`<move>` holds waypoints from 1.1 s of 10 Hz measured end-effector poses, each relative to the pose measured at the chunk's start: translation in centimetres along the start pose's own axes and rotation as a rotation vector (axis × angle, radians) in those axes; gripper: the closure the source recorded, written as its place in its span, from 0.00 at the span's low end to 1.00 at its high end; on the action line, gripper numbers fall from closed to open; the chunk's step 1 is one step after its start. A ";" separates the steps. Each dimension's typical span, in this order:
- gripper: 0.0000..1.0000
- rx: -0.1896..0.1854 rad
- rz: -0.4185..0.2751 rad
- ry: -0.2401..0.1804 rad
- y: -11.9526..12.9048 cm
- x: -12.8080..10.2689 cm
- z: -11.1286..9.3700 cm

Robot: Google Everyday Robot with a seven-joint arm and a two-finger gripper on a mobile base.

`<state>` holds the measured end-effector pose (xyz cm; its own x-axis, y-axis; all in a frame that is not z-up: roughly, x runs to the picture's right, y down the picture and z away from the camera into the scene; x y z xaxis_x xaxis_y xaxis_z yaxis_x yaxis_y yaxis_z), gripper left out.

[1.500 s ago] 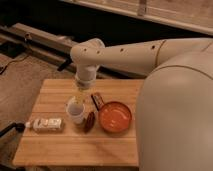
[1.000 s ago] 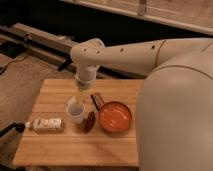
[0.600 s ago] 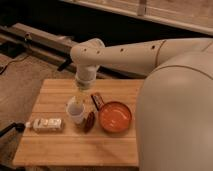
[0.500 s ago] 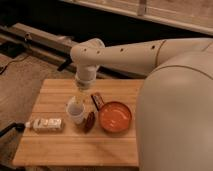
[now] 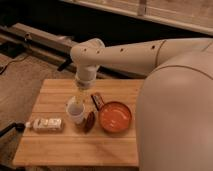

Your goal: Stand the bottle upright

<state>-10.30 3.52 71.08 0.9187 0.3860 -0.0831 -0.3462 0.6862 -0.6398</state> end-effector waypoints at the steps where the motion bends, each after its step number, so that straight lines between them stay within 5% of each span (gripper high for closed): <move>1: 0.20 0.000 0.000 0.000 0.0 0.0 0.0; 11: 0.20 0.018 -0.023 0.013 0.1 -0.2 -0.2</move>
<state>-10.51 3.42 70.88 0.9289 0.3619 -0.0790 -0.3284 0.7059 -0.6276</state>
